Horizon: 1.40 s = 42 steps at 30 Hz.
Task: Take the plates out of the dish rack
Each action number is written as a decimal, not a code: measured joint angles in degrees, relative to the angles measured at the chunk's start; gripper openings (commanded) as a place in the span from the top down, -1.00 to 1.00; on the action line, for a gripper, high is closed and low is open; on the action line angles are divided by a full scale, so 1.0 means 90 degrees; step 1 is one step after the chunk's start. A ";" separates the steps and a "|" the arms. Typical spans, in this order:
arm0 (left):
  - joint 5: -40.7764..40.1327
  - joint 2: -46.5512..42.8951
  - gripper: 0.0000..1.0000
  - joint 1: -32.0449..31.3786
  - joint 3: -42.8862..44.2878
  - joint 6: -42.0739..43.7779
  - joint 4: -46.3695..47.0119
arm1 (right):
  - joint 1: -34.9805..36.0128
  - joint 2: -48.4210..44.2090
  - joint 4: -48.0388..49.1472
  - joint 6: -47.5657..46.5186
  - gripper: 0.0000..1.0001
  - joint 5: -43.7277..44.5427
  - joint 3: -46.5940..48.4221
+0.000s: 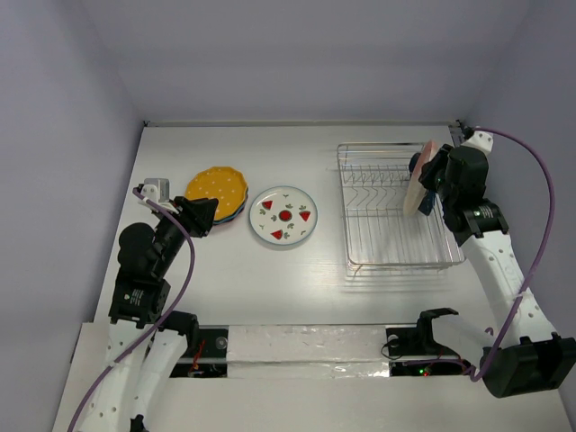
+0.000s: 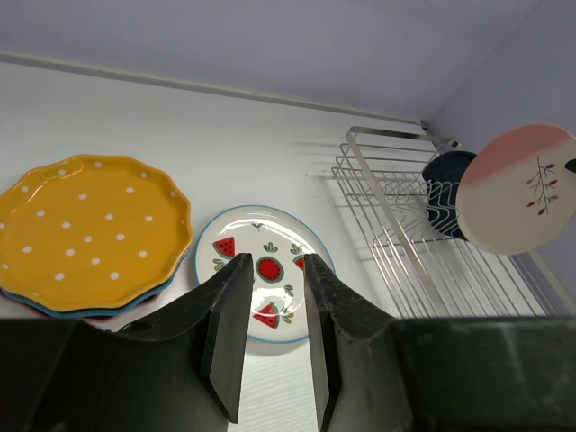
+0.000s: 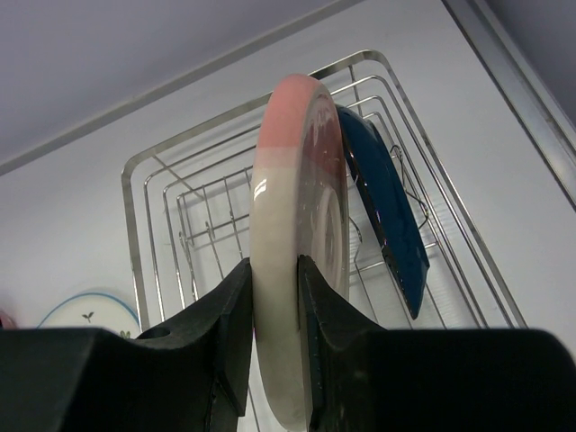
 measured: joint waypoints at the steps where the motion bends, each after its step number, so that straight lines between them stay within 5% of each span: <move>1: 0.0000 0.0000 0.47 0.0000 0.0000 0.0002 0.0000 | 0.0000 0.0000 -0.0002 0.0000 1.00 -0.0002 0.0005; 22: 0.0002 0.0002 0.46 0.0053 0.0000 0.0000 0.0000 | 0.0024 -0.0221 -0.0095 0.0073 1.00 -0.1035 0.0602; 42: 0.0017 0.0002 0.46 0.0053 0.0000 0.0000 0.0000 | 0.0024 -0.0117 0.1528 0.1377 1.00 -0.2042 -0.0279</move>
